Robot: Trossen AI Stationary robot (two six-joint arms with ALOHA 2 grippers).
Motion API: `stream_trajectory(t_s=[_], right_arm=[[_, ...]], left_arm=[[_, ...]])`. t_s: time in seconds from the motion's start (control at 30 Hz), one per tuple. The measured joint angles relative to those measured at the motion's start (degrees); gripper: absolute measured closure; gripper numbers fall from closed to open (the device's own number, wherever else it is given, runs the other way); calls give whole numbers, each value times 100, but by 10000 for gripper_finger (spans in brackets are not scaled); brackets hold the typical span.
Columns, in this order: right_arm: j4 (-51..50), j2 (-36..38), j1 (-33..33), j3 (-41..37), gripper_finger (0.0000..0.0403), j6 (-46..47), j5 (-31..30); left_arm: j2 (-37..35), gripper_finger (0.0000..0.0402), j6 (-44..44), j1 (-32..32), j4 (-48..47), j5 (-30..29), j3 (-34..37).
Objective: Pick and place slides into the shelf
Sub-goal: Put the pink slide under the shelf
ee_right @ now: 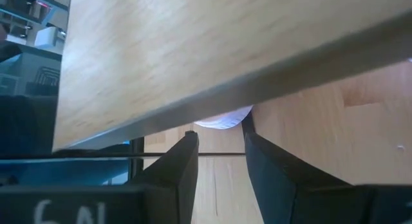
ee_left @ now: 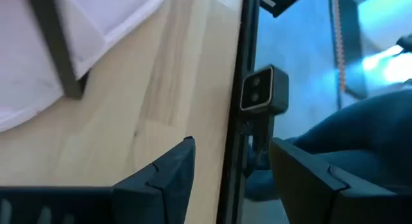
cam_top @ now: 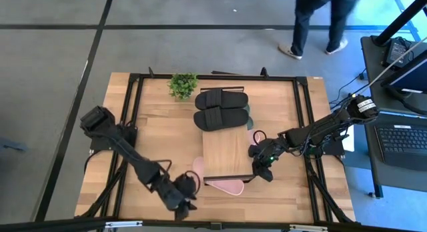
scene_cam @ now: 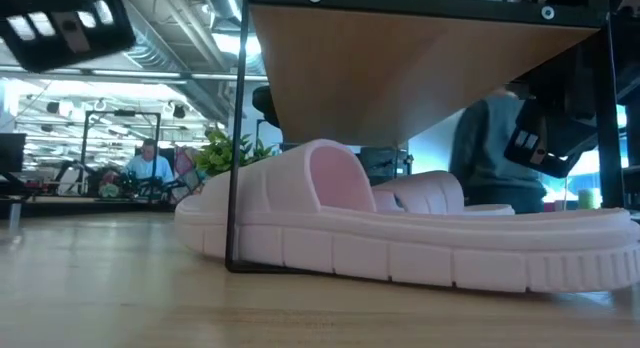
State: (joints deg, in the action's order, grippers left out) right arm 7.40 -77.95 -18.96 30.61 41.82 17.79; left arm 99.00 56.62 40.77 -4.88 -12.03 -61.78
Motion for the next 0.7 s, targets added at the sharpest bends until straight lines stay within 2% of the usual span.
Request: stream_trajectory(t_s=[0.13,0.23,0.37,0.57,0.7], right_arm=[[10,0,6,0,273,124,-19],[15,0,42,0,273,197,-200],[15,0,121,0,273,411,-612],[13,0,120,0,273,598,-777],[13,0,114,0,273,607,-780]], left_arm=[[256,212,-456,284,-157,-631,-455],[438,212,-700,403,-817,-1043,-1019],[699,212,-790,468,-1865,-1115,-1636],[1026,212,-892,688,-2027,-1130,-2051],[1468,212,-354,718,-2024,-1272,-2380]])
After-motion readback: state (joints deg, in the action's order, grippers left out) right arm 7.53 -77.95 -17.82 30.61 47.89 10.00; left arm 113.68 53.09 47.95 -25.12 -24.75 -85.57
